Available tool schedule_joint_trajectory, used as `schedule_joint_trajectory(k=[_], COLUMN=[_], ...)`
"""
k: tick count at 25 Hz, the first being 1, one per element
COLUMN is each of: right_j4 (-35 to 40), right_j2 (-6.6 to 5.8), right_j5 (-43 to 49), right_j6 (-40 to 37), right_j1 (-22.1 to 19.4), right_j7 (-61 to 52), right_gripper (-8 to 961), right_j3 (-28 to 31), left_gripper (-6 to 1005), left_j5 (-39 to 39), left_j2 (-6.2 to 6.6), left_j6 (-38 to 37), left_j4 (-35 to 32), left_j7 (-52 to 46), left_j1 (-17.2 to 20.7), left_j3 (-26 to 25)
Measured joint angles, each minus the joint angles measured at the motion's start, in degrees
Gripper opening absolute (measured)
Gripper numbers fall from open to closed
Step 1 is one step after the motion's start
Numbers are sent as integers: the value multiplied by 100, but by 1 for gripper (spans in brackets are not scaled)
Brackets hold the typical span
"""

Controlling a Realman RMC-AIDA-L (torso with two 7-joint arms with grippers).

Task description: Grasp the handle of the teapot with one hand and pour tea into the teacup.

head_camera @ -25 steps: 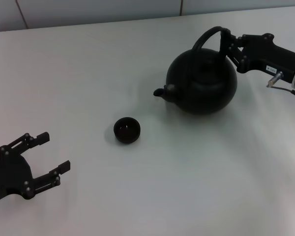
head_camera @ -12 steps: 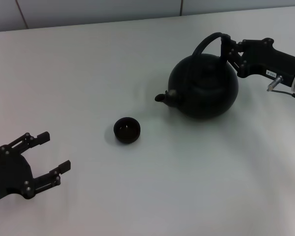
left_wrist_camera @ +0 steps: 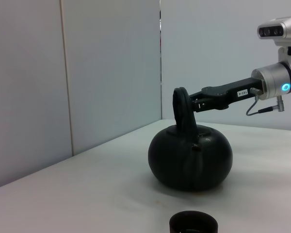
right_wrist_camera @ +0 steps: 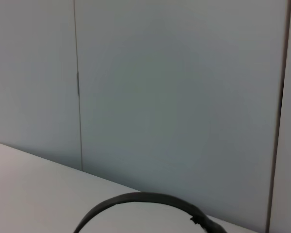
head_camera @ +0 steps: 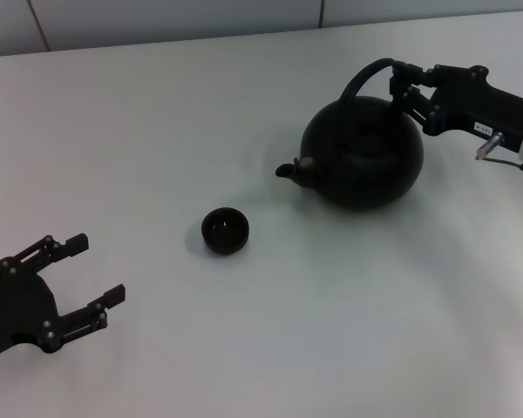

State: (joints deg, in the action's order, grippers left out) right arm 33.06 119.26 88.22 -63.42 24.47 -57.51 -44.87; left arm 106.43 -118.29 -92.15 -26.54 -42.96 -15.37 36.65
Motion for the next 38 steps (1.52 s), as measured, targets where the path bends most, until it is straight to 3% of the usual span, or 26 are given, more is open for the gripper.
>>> schedule_joint_trajectory(k=[5,15,19,25,30,34,35,36,38], right_j4=[-7,-44,-167,-1194,-1372,-1192,-988,-988,-763], right_j2=[2,12,8,-7,-34,-233,-426,-426,-607], right_j5=[-64,-641,-834,-1520,-1546,-1061,-327,-327,442], right_j6=[-56,-401,-703,-1622,-1933,-2377,-2761,-2761,-3079], right_j1=[-51,-335,-547,-960,-1052,-1060,-957,-957,-764], right_j7=[134,502,540,1218,1298,630,40,40,-458], right_gripper=[224,661,679,684,685,685,685,685,684], right_j3=[6,44,205,776,882,755,727,727,727], left_gripper=[794,793,793,793,793,792,792,792,792], left_j5=[0,-10,-10,-24,-32,-10,-10,4,4], left_j2=[0,0,0,-3,-8,33,33,83,83], left_j6=[-9,-23,-23,4,18,8,8,-23,-23], left_j4=[0,0,3,34,44,-1,-1,-26,-26], left_j7=[0,1,1,8,13,-9,-9,-48,-48], left_j1=[6,25,20,-22,-47,-190,-190,-280,-280], left_j3=[0,0,0,0,0,0,0,2,2])
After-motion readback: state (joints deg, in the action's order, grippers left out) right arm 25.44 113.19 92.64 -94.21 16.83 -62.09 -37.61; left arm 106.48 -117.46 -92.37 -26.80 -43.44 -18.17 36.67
